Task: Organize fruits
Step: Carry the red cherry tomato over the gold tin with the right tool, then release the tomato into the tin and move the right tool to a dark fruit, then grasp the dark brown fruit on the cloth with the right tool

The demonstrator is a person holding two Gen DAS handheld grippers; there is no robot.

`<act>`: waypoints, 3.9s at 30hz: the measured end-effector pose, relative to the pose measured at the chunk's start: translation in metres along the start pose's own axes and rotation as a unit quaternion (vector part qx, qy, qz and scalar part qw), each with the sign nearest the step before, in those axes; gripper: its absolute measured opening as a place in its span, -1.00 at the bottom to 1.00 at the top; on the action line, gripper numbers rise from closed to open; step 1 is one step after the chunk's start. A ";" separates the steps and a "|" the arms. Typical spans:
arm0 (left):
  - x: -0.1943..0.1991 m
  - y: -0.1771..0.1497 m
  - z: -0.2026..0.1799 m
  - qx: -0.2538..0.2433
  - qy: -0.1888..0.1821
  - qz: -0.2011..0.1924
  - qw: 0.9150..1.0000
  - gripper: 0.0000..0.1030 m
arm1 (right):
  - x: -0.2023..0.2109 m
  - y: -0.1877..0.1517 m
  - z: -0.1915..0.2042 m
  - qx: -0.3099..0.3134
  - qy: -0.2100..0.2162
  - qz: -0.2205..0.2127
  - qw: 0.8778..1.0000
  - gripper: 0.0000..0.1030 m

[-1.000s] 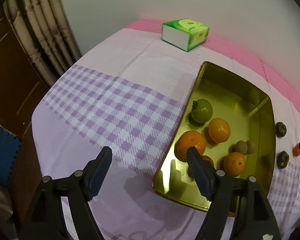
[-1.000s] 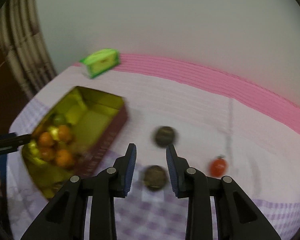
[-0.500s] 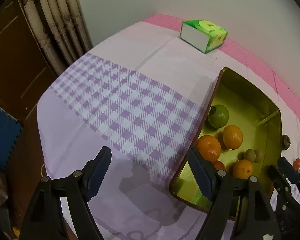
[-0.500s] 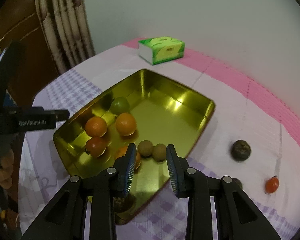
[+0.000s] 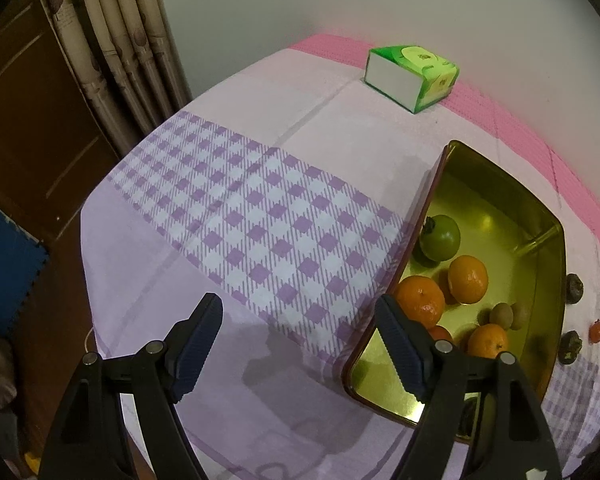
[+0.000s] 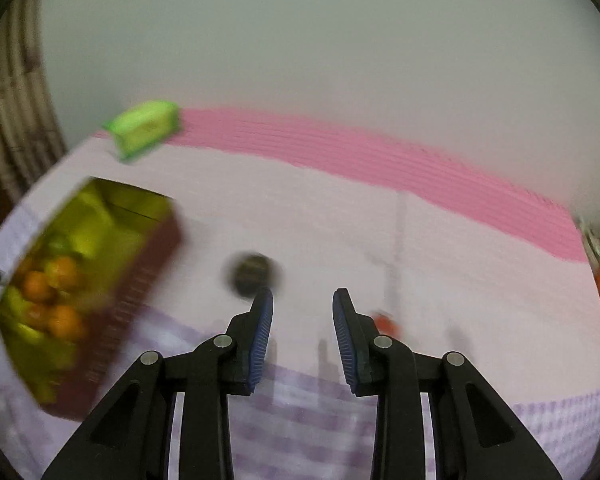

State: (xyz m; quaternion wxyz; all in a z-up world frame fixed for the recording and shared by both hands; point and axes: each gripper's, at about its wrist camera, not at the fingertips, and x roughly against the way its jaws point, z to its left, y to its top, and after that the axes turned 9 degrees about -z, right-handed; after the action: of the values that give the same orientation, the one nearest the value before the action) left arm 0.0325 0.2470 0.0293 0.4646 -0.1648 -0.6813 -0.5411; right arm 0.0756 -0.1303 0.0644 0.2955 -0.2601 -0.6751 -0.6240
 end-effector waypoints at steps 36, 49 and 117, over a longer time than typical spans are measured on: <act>-0.004 -0.002 -0.001 -0.007 0.000 0.001 1.000 0.47 | -0.022 0.002 0.009 0.015 0.017 0.011 1.000 -0.38; -0.001 0.000 0.002 -0.002 -0.002 0.002 1.000 0.48 | 0.028 0.020 0.139 0.085 0.168 -0.015 0.982 -0.38; -0.002 -0.006 -0.007 -0.010 -0.004 0.005 1.000 0.47 | -0.001 -0.008 0.071 0.050 0.094 0.014 0.994 0.09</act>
State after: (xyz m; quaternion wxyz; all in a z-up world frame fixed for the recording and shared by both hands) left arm 0.0325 0.2394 0.0237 0.4632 -0.1750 -0.6768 -0.5447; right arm 0.0652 -0.0604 0.0553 0.3786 -0.1948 -0.6709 -0.6072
